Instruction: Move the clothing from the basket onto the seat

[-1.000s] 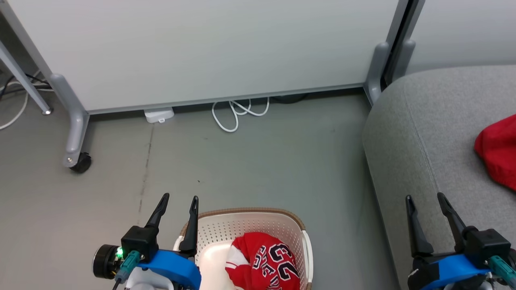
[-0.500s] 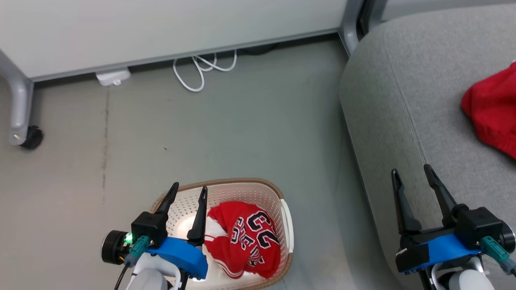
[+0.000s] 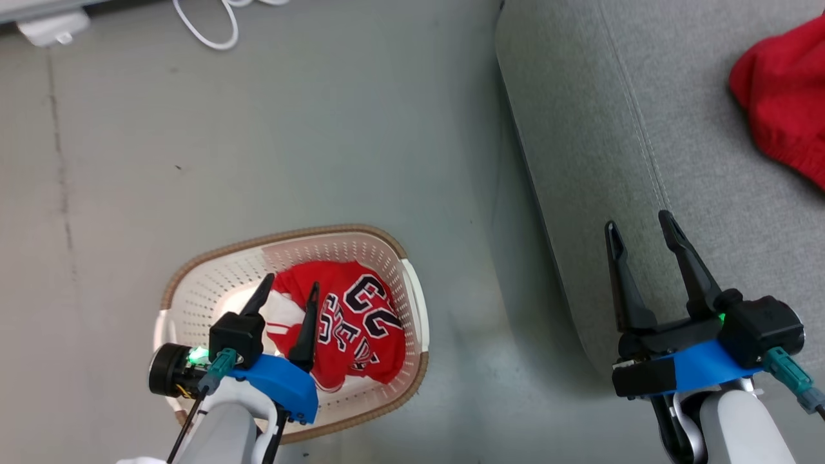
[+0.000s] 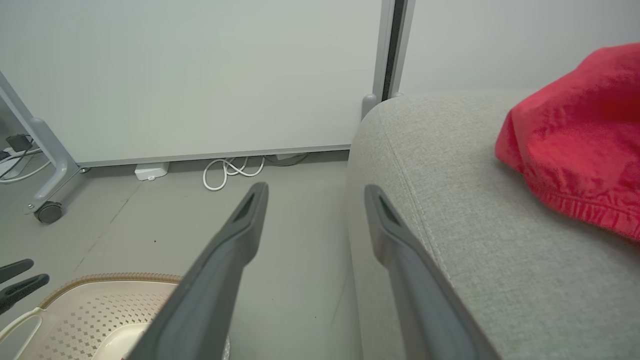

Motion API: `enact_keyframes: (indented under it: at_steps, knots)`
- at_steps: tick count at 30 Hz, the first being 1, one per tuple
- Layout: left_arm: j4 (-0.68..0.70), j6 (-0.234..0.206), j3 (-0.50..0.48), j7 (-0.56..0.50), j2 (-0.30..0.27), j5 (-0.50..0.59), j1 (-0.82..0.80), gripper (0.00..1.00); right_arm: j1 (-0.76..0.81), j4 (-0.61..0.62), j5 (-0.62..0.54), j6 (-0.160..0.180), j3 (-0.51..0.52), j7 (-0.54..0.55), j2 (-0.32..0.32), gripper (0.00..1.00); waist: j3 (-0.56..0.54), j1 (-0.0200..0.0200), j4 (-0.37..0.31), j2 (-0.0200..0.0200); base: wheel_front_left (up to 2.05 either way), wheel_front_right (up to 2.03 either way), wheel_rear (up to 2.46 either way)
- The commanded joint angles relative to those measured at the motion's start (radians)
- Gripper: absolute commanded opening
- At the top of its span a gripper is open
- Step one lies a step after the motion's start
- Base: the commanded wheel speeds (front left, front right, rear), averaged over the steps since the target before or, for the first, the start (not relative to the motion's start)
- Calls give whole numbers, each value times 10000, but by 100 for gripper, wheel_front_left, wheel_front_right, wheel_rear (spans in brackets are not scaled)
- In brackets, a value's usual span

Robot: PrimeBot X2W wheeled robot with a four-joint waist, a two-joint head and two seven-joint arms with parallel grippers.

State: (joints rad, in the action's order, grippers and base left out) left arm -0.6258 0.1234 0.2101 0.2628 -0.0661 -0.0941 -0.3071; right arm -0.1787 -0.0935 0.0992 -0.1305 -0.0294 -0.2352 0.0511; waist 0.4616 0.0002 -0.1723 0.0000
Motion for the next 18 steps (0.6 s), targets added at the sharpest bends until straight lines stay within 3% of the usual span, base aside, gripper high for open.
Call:
enact_keyframes:
  at_steps: [1, 18]
  knots:
    - [-97, -15, -36, 29, -112, 90, -284, 100, -214, 70, 63, -5, -70, -84, -11, 100, 627, -2, -409, 0, 0, 0, 0]
    - [-1834, 47, 215, 29, -754, 429, -1808, 100, -913, 496, 719, -5, -518, -306, -13, 100, 3061, -2, -1130, 0, 0, 0, 0]
